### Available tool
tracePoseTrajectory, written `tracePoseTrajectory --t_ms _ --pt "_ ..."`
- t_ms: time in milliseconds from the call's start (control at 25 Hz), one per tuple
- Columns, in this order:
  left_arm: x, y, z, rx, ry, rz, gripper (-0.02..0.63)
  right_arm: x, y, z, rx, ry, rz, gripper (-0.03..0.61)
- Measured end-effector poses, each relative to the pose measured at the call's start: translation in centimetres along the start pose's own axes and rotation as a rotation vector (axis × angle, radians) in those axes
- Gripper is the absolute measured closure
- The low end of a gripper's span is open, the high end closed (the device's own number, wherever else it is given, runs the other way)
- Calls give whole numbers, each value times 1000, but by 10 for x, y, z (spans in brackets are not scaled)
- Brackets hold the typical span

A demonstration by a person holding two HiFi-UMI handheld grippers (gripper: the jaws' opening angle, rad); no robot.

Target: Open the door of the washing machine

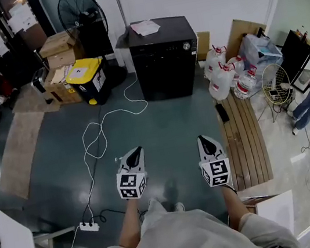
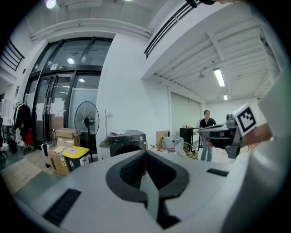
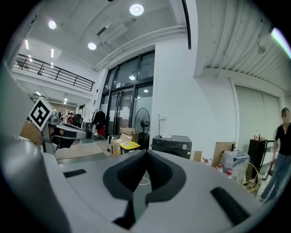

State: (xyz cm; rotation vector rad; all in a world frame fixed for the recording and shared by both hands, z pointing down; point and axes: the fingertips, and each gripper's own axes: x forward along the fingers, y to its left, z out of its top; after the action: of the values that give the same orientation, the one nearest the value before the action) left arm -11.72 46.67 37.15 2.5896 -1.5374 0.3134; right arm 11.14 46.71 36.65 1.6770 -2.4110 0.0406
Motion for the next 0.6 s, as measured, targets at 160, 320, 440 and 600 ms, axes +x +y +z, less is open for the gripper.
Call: tracePoseTrajectory --t_ms 160,320,440,600 --pt "10 11 1 -11 -2 12 603 15 -1 -3 -8 9 10 581" --pt "32 28 -2 -19 -2 15 603 43 -5 -4 -11 14 8 581" --pt "54 42 -3 -23 -3 7 603 67 -10 -3 -9 14 0 580" --pt "96 72 1 -25 -2 -10 603 113 -23 4 -9 11 -21 580"
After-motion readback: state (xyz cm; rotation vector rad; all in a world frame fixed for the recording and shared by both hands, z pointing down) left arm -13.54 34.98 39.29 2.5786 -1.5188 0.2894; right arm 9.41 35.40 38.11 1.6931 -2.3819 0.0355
